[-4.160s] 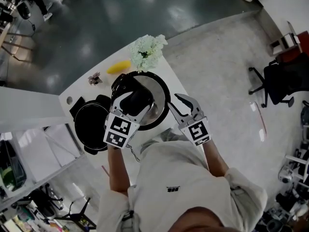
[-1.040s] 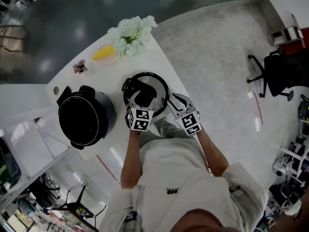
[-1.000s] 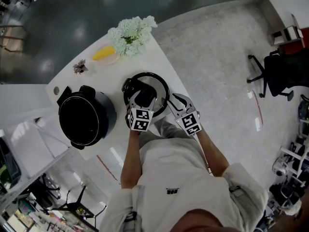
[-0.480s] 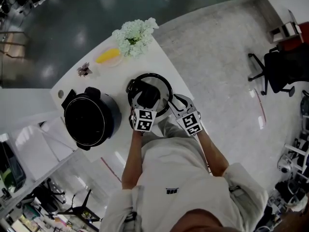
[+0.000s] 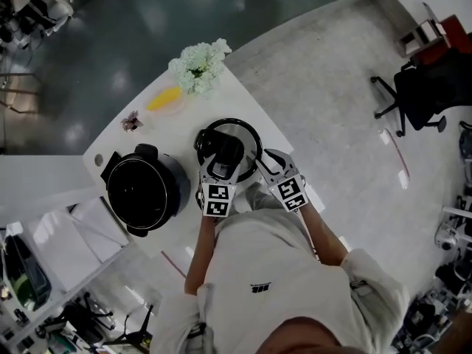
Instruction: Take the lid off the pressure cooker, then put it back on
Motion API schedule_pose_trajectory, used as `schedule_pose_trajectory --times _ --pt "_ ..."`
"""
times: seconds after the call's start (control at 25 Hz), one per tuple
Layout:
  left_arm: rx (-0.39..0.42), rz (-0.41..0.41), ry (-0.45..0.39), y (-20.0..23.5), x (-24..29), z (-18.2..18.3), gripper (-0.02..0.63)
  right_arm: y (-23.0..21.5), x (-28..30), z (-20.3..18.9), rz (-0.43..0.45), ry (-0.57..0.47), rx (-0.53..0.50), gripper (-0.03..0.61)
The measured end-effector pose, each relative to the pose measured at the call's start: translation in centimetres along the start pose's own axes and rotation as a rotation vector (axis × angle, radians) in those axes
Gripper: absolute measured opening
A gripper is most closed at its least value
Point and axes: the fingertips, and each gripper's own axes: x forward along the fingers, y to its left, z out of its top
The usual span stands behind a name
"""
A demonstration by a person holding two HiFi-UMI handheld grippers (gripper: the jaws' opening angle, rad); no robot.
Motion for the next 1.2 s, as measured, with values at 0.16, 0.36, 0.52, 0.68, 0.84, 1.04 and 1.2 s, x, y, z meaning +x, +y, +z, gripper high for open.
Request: schedule_pose_trajectory --times 0.16,0.36,0.52,0.68,0.84,1.04,1.2 --pt "0.023 -0.007 0.005 -0.3 -0.6 -0.1 0.314 0.1 -0.9 0.1 -0.017 -0.009 0.011 0.137" --pt "0.027 0.0 0.019 -0.3 -0.2 0.0 0.314 -0.3 -1.4 -0.1 -0.024 -0.006 0.016 0.138" --pt "0.026 0.008 0.04 -0.2 0.8 -0.2 0.313 -0.8 -1.4 -0.3 -0.021 -0.002 0.013 0.137" --pt "0.027 0.017 0.062 -0.2 1.8 -0.5 0.311 -1.4 -1.2 -0.6 -0.014 0.007 0.008 0.137" --pt "0.024 0.038 0.088 0.2 2.8 -0.8 0.311 -1.8 -0.8 -1.0 0.002 0.017 0.003 0.137" --pt "0.002 0.053 0.123 0.9 4.1 -1.2 0.311 -2.0 0.0 -1.1 0.032 0.029 -0.009 0.137" --pt "-0.011 0.051 0.148 1.3 5.3 -1.5 0.319 -2.2 0.8 -1.0 0.057 0.035 -0.01 0.137"
